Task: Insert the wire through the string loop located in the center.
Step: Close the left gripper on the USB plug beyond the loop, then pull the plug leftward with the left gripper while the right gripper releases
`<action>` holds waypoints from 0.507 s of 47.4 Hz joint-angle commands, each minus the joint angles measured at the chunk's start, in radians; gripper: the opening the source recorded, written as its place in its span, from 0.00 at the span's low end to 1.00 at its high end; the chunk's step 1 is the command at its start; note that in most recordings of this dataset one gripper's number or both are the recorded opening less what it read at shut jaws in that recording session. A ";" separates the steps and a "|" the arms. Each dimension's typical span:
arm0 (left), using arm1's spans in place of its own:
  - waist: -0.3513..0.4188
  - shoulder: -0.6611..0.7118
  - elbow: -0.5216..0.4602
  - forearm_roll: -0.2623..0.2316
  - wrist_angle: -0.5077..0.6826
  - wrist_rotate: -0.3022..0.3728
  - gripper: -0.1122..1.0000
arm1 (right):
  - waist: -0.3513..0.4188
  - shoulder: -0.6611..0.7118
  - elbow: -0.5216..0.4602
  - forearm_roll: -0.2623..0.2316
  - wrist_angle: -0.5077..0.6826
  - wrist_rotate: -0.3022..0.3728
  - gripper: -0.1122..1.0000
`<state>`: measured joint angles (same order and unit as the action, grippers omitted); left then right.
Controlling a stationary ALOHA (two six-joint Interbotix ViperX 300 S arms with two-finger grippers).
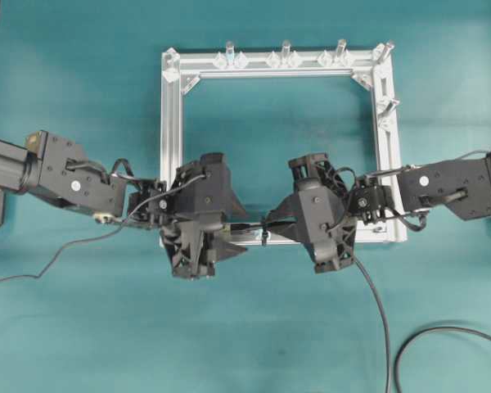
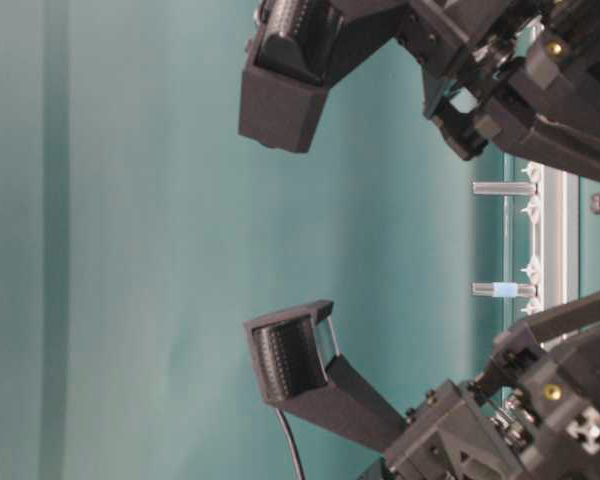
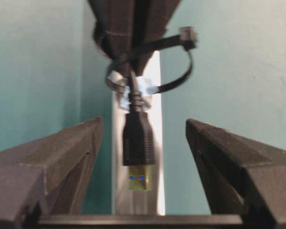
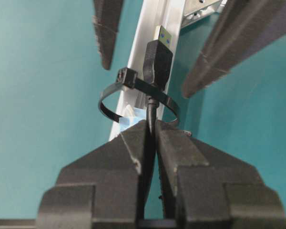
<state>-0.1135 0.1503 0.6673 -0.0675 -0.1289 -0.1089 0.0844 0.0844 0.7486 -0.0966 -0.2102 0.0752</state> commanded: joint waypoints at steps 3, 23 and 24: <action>0.014 -0.014 -0.005 0.005 -0.003 0.002 0.79 | -0.002 -0.014 -0.020 -0.002 -0.011 -0.002 0.16; 0.015 -0.011 0.014 0.005 0.008 0.000 0.78 | -0.003 -0.014 -0.020 -0.002 -0.034 -0.002 0.16; 0.017 -0.011 0.015 0.005 0.009 0.000 0.78 | -0.003 -0.015 -0.020 -0.002 -0.034 -0.002 0.16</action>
<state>-0.1028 0.1519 0.6872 -0.0660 -0.1197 -0.1089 0.0844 0.0844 0.7486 -0.0966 -0.2332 0.0752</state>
